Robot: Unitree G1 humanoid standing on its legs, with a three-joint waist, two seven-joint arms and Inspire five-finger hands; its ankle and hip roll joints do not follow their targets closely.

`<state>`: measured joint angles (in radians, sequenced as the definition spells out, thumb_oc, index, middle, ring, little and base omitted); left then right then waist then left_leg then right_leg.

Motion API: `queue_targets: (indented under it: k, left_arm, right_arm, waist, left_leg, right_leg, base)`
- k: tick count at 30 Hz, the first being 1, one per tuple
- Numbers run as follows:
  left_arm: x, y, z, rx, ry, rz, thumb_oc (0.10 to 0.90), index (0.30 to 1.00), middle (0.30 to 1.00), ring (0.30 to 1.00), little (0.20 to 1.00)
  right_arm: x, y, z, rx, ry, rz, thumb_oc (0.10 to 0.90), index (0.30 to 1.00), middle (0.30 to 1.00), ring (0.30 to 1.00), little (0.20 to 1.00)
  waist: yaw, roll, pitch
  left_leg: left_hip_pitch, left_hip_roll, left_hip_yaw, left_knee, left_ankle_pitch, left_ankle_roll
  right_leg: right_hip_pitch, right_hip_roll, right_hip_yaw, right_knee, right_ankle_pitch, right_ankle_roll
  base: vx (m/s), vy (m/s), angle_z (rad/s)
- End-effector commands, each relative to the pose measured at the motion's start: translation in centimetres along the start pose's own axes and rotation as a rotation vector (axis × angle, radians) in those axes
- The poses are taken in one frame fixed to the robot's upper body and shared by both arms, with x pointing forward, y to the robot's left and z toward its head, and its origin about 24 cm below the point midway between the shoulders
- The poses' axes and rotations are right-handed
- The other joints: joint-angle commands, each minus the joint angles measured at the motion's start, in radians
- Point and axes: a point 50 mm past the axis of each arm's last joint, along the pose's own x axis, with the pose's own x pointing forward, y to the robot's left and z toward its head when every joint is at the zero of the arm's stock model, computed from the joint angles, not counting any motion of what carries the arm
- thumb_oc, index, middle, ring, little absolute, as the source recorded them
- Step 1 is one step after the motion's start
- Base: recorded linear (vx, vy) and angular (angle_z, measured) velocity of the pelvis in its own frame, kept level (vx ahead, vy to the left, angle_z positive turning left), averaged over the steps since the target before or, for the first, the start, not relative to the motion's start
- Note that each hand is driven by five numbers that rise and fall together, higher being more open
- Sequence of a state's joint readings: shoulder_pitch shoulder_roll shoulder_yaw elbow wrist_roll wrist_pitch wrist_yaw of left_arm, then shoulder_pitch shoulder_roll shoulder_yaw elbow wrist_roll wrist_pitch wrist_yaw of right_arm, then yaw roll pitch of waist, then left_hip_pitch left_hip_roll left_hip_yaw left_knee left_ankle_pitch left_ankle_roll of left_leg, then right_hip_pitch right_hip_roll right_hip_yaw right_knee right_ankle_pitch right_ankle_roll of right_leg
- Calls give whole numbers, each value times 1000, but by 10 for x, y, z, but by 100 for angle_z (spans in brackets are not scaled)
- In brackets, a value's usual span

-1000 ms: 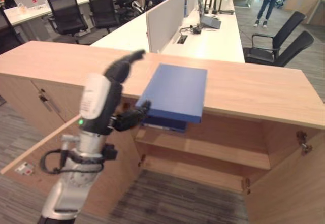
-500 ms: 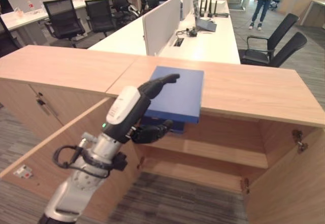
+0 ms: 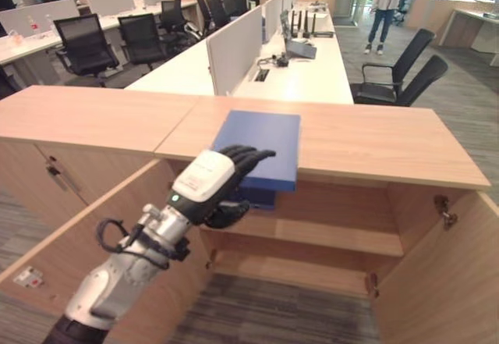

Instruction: Put the empty folder in the office cabinet

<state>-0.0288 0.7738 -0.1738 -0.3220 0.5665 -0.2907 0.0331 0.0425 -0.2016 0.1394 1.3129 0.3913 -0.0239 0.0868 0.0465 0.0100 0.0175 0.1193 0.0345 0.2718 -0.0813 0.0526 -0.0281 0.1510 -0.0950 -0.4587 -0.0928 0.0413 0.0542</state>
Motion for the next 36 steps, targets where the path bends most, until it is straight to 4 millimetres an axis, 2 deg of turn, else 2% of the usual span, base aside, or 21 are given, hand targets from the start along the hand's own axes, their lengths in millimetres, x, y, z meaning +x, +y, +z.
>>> queue_targets:
  k: [1, 10, 22, 30, 36]
  left_arm:
    - [23, 46, 10, 140, -124, 216, 800, 900, 900, 900, 900]
    - [26, 39, 3, 134, -85, 225, 800, 900, 900, 900, 900]
    - [33, 31, -11, 210, -24, 221, 800, 900, 900, 900, 900]
    - [40, 14, -33, 276, 67, 213, 800, 900, 900, 900, 900]
    - [44, 5, -41, 333, 96, 195, 800, 900, 900, 900, 900]
  right_arm:
    - [4, 19, 11, -39, -20, 38, 800, 900, 900, 900, 900]
    - [3, 15, 9, -37, -14, 21, 800, 900, 900, 900, 900]
    - [3, 15, 10, -43, -17, 10, 800, 900, 900, 900, 900]
    - [3, 15, 11, -42, -23, -2, 800, 900, 900, 900, 900]
    - [3, 14, 12, -34, -28, -18, 800, 900, 900, 900, 900]
  waist:
    - [-3, -28, -26]
    - [-10, -28, -30]
    - [-20, -30, -35]
    - [-31, -33, -37]
    - [-38, -32, -38]
  left_leg:
    - [23, 45, -4, -6, -91, -64]
    - [26, 46, 0, -6, -94, -64]
    - [32, 47, 9, -6, -96, -65]
    - [36, 47, 16, -6, -98, -64]
    - [37, 45, 20, -6, -98, -64]
  right_leg:
    - [15, -54, -15, 6, -1, 92]
    - [16, -53, -11, 6, -1, 91]
    - [20, -52, -7, 6, -3, 92]
    - [19, -52, 1, 6, -4, 92]
    - [17, -52, 3, 6, -4, 94]
  base:
    - [0, 0, 0]
    - [1, 0, -3]
    - [0, 0, 0]
    - [0, -1, -3]
    - [0, 0, 0]
